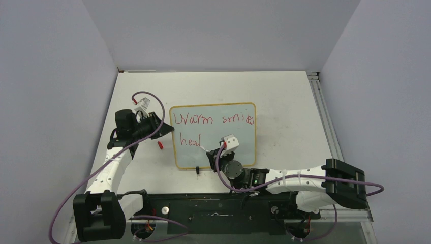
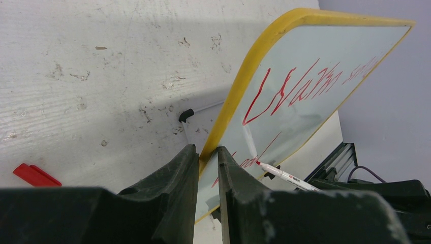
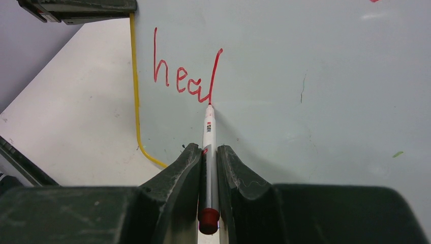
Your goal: Write a sentence on the whiteboard
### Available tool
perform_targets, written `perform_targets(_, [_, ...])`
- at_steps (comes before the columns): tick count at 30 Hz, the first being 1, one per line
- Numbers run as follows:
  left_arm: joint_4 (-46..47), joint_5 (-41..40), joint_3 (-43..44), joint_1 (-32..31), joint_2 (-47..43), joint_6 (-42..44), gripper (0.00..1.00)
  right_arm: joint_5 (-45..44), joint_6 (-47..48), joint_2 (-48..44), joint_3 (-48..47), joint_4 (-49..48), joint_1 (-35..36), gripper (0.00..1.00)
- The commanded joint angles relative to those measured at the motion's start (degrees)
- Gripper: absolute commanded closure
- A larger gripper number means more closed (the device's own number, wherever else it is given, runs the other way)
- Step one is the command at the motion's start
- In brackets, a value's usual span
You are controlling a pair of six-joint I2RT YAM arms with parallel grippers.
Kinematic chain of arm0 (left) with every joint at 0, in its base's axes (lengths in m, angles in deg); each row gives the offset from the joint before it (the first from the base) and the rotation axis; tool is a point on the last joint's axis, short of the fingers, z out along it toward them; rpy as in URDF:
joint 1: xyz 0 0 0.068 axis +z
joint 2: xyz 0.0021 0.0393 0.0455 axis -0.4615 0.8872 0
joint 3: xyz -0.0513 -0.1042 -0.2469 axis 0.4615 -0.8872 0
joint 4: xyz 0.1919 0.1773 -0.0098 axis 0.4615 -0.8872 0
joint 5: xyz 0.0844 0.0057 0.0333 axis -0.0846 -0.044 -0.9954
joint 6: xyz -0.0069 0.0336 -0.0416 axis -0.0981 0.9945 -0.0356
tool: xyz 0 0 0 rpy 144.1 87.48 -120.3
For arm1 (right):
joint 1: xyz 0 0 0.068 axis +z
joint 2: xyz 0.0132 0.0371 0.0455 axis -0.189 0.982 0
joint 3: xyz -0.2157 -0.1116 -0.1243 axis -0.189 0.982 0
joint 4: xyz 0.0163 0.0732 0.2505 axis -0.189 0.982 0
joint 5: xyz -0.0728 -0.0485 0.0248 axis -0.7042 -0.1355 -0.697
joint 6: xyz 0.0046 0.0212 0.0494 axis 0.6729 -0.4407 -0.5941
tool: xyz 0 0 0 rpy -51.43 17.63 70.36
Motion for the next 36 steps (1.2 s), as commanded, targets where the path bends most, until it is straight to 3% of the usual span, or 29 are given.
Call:
perform_targets(1, [0.66, 0.50, 2.83, -0.19, -0.99, 0.86, 0.81, -2.67, -0.84, -1.89, 0.74, 1.18, 0.39, 0.95])
perform_targets(20, [0.66, 0.44, 2.72, -0.15, -0.88, 0.86, 0.81, 1.92, 5.93, -10.63, -2.93, 4.07, 0.28, 0.95])
perform_targets(36, [0.56, 0.28, 2.83, -0.24, -0.66, 1.00, 0.81, 9.42, 5.20, -13.96, 0.75, 2.39, -7.79, 0.95])
